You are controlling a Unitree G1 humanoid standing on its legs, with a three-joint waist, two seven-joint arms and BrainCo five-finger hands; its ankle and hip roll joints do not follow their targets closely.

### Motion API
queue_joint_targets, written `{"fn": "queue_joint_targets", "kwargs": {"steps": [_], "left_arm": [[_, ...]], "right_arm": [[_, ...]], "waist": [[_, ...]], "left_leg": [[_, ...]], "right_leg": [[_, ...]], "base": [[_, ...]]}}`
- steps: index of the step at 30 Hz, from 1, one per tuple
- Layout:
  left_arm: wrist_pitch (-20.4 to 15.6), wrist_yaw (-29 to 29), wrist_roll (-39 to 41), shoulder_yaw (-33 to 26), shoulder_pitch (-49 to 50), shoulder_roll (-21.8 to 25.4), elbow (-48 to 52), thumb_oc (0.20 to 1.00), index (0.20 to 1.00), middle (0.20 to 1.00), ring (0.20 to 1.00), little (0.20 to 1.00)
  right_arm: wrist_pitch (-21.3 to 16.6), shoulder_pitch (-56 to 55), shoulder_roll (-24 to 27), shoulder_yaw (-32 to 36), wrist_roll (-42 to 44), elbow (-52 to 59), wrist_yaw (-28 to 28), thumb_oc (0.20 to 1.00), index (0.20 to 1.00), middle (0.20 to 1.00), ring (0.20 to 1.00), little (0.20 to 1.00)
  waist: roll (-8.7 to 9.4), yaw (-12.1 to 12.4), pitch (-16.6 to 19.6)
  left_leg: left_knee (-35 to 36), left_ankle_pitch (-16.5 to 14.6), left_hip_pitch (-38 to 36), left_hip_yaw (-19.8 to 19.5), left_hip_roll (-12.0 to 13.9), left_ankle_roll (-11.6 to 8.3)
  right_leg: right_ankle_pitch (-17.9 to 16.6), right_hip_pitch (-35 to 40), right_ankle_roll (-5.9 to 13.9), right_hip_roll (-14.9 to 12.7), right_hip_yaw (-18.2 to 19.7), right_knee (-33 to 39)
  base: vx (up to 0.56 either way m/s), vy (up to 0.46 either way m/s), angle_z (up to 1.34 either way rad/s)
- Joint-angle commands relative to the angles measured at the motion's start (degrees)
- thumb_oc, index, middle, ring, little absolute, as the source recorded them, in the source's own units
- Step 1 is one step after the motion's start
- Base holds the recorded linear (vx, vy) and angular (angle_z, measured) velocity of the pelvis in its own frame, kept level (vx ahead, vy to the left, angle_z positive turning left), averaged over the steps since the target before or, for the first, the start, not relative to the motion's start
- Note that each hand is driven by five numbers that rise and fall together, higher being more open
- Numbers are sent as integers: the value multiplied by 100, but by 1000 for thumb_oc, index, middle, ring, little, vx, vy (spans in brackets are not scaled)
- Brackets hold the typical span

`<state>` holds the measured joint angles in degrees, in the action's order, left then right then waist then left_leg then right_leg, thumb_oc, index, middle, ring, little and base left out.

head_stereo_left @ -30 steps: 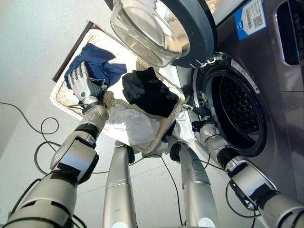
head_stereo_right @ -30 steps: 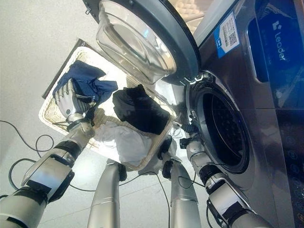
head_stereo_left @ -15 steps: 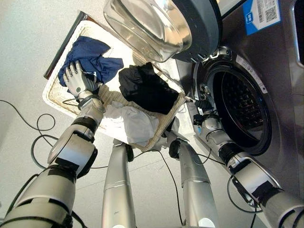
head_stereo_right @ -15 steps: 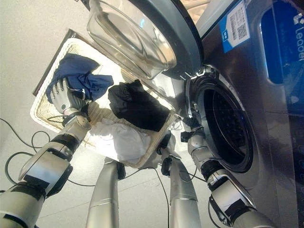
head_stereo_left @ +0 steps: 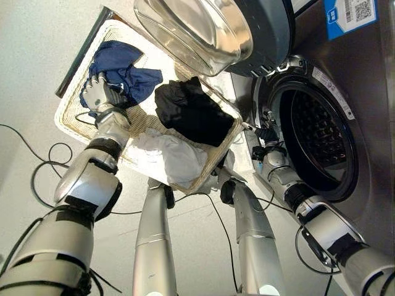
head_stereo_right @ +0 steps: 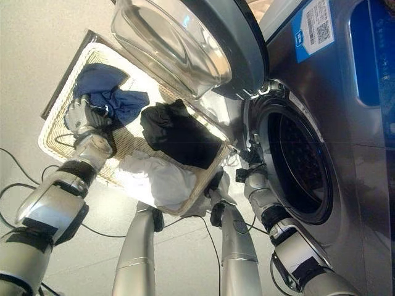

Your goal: Put the clothes into the washing machine.

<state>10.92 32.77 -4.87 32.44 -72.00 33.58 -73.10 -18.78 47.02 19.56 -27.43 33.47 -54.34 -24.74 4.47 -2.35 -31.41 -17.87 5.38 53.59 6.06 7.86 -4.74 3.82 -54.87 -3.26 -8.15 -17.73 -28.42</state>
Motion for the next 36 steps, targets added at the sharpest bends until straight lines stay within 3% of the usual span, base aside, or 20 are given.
{"fn": "queue_joint_targets", "kwargs": {"steps": [1,12,15,17,19,21,22,23,26,28,31,36], "left_arm": [[-47,-450,339,-217,436,-319,-314,200,200,200,200,200],[-272,-332,15,-200,544,-289,-294,200,200,200,200,200],[-609,76,28,-222,596,-309,-272,200,200,200,200,200],[-632,94,27,-224,600,-306,-267,200,200,200,200,200],[-1177,587,-56,-271,676,-273,-126,200,200,200,200,200],[-1358,693,-5,-326,745,-258,-20,200,200,200,200,200],[-1682,873,124,-472,875,-297,114,200,200,200,200,200],[-1682,874,124,-473,879,-297,115,200,200,200,200,200],[-2219,1349,-87,-701,1187,-396,441,200,200,200,200,200],[-2320,1449,-142,-739,1277,-409,546,200,200,200,200,200],[-2798,1875,-371,-953,1734,-555,1145,200,200,200,200,200],[-3207,2148,-606,-1067,2294,-742,1984,200,200,200,200,200]], "right_arm": [[-148,-201,210,252,189,228,7,1000,1000,1000,1000,1000],[-276,-305,155,395,460,211,28,1000,1000,1000,1000,1000],[-358,-276,47,338,424,170,15,1000,1000,1000,1000,1000],[-361,-280,43,332,418,171,12,1000,1000,1000,1000,1000],[-415,-330,29,289,340,207,-19,1000,1000,1000,1000,1000],[-384,-381,35,289,312,289,-70,1000,1000,1000,1000,1000],[-382,-439,13,306,222,340,-137,1000,1000,1000,1000,1000],[-382,-441,13,304,221,341,-138,1000,1000,1000,1000,1000],[-415,-566,0,340,-3,419,-242,1000,1000,1000,1000,1000],[-417,-613,8,340,-127,468,-301,1000,1000,1000,1000,1000],[-350,-787,33,252,-857,889,-540,1000,1000,1000,1000,1000],[-201,-954,184,115,-1745,1429,-555,1000,1000,1000,1000,1000]], "waist": [[-109,7,161],[-176,24,161],[-222,53,161],[-226,55,161],[-270,85,161],[-290,100,161],[-314,122,161],[-315,121,161],[-341,180,161],[-347,195,161],[-374,276,161],[-385,367,161]], "left_leg": [[465,203,-96,358,-269,-355],[465,145,-356,402,-319,-337],[515,136,-506,474,-326,-306],[516,135,-516,472,-329,-304],[526,98,-688,419,-370,-298],[532,87,-767,418,-379,-295],[511,53,-871,409,-387,-284],[512,53,-874,408,-388,-284],[448,-24,-1037,374,-398,-263],[445,-42,-1097,367,-402,-258],[425,-151,-1364,307,-441,-214],[433,-236,-1595,261,-476,-175]], "right_leg": [[-314,90,897,185,213,267],[-240,302,874,149,228,225],[-212,431,854,126,182,239],[-211,441,852,127,183,241],[-166,603,842,132,193,243],[-149,676,846,120,188,237],[-108,779,841,96,178,203],[-107,782,841,95,177,204],[-38,949,834,27,130,131],[-21,1007,833,11,118,121],[41,1245,849,-58,68,62],[64,1468,875,-133,-15,55]], "base": [[0,0,0],[6,-5,0],[0,0,0],[0,0,0],[-31,35,1],[0,0,0],[0,0,0],[0,0,0],[0,0,0],[0,0,0],[-6,-32,2],[-6,-20,5]]}}
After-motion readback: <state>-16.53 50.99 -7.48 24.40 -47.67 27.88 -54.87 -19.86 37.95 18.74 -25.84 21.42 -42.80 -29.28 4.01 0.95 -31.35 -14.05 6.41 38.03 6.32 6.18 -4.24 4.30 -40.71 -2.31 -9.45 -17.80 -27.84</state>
